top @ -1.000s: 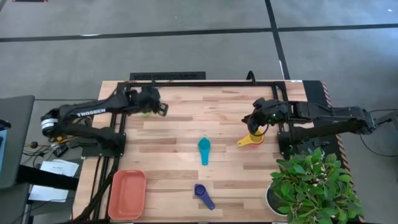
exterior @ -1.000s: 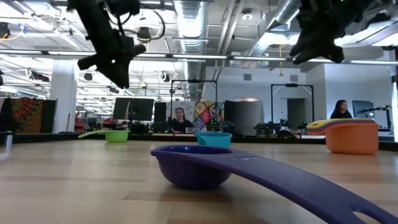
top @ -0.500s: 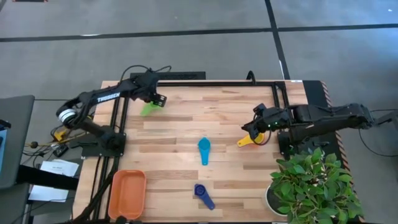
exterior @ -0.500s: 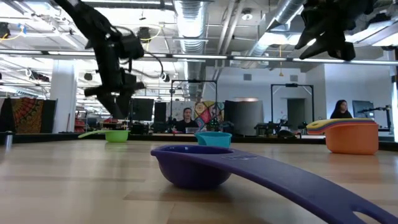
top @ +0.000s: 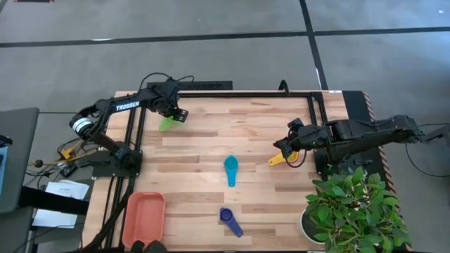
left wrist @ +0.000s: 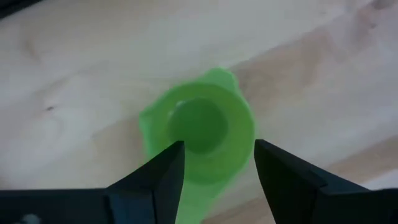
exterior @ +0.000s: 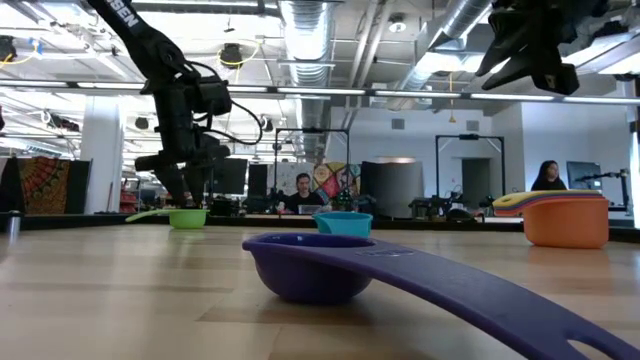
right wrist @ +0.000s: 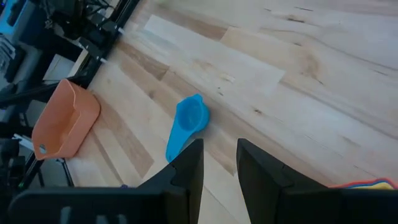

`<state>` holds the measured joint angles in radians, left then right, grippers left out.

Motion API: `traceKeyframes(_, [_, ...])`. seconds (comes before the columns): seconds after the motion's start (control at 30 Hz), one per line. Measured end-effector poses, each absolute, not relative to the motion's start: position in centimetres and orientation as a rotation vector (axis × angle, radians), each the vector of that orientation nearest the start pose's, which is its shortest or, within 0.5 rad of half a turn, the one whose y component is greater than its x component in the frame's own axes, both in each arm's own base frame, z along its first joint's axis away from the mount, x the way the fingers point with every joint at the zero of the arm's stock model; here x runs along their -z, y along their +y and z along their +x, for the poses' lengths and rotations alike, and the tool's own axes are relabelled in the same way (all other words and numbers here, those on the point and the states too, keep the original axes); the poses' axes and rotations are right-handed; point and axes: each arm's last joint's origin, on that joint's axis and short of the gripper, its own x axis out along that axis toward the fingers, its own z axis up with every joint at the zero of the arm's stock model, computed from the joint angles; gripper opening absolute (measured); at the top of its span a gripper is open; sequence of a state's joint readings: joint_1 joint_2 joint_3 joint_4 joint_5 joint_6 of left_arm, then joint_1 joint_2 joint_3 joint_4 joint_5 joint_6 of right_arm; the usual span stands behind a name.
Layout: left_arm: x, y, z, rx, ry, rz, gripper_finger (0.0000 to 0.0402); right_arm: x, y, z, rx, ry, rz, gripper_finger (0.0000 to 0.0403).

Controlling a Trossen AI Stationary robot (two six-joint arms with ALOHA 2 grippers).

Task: Nest measuring cups in basket
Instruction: Stack the green measuring cup on top of the yellow measuring cup

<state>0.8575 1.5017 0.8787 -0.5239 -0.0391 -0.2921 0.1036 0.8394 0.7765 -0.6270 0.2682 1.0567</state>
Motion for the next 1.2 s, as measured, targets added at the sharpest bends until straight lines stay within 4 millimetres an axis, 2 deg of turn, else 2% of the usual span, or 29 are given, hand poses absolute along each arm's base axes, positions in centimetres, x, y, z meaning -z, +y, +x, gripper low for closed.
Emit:
traceKeyframes(0.3, [-18.5, 21.9, 16.8, -1.022, 0.967, -0.723, 0.0183, -28.5, 0.7, 16.7, 0.505, 0.499, 0.911, 0.0118])
traceKeyframes(0.53, [-18.1, 22.1, 16.6, -1.093, 1.020, -0.637, 0.0178, -28.5, 0.7, 16.7, 0.506, 0.499, 0.913, 0.0118])
traceKeyframes(0.77, [-16.2, 22.4, 16.9, -1.054, 1.095, -0.678, 0.0113, -28.5, 0.7, 16.7, 0.505, 0.499, 0.913, 0.0118])
traceKeyframes(1.03, [-16.7, 22.5, 17.1, -1.039, 1.052, -0.688, 0.0016, -28.5, 0.7, 16.7, 0.505, 0.499, 0.912, 0.0118])
traceKeyframes(1.2, [-17.5, 22.2, 16.9, -1.047, 1.026, -0.692, 0.0010, -28.5, 0.7, 16.7, 0.506, 0.502, 0.909, 0.0118])
